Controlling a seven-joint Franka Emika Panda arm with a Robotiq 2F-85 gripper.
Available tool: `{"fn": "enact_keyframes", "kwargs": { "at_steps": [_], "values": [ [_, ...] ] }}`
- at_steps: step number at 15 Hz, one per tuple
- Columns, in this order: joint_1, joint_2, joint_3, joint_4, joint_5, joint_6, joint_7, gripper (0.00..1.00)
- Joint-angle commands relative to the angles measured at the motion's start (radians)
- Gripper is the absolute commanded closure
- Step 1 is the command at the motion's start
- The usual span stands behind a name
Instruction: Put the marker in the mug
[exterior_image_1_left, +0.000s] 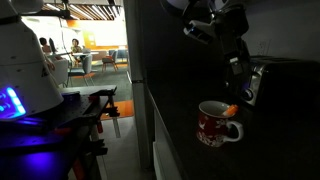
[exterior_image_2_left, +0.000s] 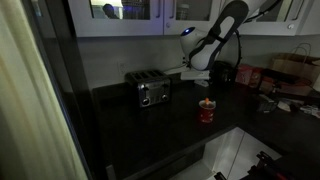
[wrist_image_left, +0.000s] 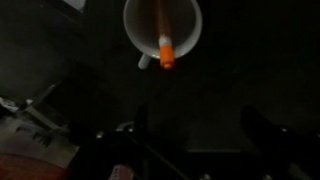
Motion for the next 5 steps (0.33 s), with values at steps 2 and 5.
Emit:
{"fn": "enact_keyframes", "kwargs": {
  "at_steps": [2, 5],
  "values": [
    [-0.015, -0.078, 0.015, -0.078, 0.243, 0.052, -0.341, 0.00],
    [0.011, -0.109, -0.007, -0.094, 0.325, 0.037, -0.469, 0.00]
  ]
}}
